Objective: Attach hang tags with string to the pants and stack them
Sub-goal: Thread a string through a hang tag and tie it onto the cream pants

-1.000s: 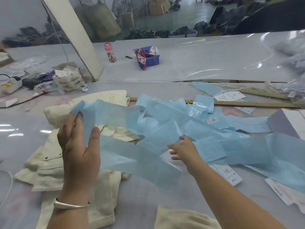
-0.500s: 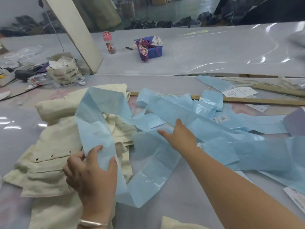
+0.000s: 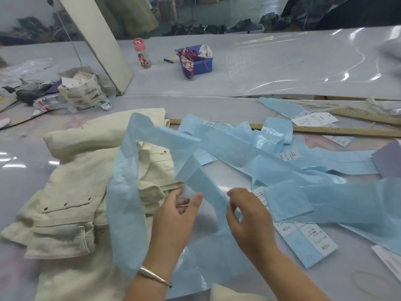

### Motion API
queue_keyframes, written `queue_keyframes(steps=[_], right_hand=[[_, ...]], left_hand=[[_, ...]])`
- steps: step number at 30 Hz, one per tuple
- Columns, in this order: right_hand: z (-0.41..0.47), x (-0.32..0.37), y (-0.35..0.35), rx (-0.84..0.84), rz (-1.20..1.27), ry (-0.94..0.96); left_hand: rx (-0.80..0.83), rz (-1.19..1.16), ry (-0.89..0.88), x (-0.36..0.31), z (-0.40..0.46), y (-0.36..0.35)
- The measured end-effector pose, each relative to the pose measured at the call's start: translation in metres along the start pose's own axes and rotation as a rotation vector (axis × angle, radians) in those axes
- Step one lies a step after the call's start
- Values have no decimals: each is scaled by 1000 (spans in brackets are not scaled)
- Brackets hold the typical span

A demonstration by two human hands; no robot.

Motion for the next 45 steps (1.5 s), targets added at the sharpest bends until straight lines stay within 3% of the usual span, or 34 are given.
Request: queue_keyframes(steps=[2, 4, 7, 10, 13, 16, 18, 20, 22, 23, 27, 30, 33, 36, 39, 42, 45], right_hand=[[-18, 16, 7, -114, -56, 223], [-29, 30, 6, -154, -75, 387], [-35, 39, 2, -114, -76, 477], [-36, 32, 12, -107, 74, 381], [-30, 16, 25, -205, 247, 28], [-21, -6, 23, -193, 457, -444], [-16, -17, 18, -121, 593, -617], [-8, -23, 13, -59, 501, -605], [6, -23, 2, 39, 362, -523], [14, -23, -4, 89, 291, -466], [75, -36, -26, 108, -274, -197], [120, -52, -40, 214, -532, -257], [142, -66, -51, 356, -601, -415], [147, -56, -40, 331, -438, -433], [130, -31, -18, 91, -385, -174], [82, 1, 5, -234, -383, 209], [27, 13, 9, -254, -362, 399]], left_hand=[[121, -274, 218, 0, -3, -12], [183, -465, 313, -2, -7, -19], [88, -709, 393, 1, -10, -21], [133, -1092, 461, 4, -7, -16], [113, -1196, 407, 9, 0, -6], [-26, -1156, 309, 14, 9, 4], [-145, -1033, 278, 23, 14, 12], [-293, -526, 163, 28, 17, 26], [-274, -7, -15, 24, 16, 33], [-237, 111, -70, 21, 15, 34], [-166, 297, -104, 5, -11, 27], [-174, 307, -344, -17, -36, 20], [-55, 139, -501, -31, -37, 3], [134, -184, -254, -30, -18, -25], [149, -552, 75, -24, 13, -45], [201, -853, 200, -31, 44, -49], [240, -1069, 231, -42, 69, -44]])
Point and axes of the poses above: each hand's wrist, its own z-axis towards the middle knuckle, its own y-axis out of the back of the hand, x = y × z, the point moved 3 cm from there along z, towards the middle knuckle, and after that the axes turned 2 degrees about -y, right-handed, at the moved point
